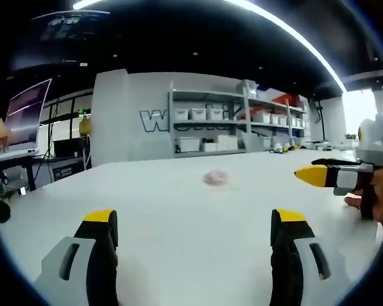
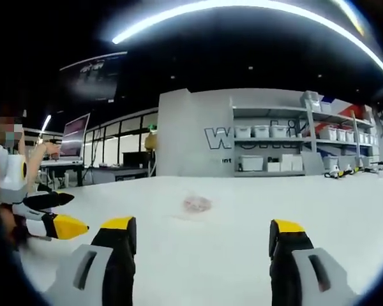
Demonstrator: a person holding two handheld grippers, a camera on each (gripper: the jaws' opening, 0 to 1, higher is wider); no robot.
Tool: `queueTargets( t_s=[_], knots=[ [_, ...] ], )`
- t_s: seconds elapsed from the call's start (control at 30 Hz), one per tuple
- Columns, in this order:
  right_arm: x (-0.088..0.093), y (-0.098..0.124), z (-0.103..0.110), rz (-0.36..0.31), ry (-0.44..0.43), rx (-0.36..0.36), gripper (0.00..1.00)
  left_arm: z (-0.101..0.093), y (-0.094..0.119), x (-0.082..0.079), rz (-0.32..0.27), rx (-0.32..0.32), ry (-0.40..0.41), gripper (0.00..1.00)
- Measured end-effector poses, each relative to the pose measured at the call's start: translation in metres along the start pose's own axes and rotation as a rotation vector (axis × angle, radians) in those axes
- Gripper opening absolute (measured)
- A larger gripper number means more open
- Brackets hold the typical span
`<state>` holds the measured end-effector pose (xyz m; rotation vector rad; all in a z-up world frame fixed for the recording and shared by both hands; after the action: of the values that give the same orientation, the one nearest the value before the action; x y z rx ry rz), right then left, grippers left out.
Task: Open the resealable bag by pulling the two sides of the seal apart until the entire bag opening is separated and visibly accessible.
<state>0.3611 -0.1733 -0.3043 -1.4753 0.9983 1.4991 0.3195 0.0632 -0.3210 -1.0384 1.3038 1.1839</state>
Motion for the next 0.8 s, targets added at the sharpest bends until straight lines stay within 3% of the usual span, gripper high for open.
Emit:
queueTargets(
  t_s=[0.8],
  knots=[
    [-0.0003,0.0014,0.0010,-0.008,-0.025,-0.010,0.82,0.0015,0.0005,-0.0009,-0.005,-0.006,0.017,0.99]
  ],
)
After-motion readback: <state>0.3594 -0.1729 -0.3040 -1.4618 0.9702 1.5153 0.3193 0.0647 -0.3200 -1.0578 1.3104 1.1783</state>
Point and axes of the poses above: the point that each gripper's makers call its tool centre point, and the gripper's own axes: y roughly backward along the fingers, z roughly to its left, x roughly out of its underside, the point moved 5 cm from there along y, roughly backward along the fingers, and after that the axes turned 2 degrees about z, right-handed, at the moved point
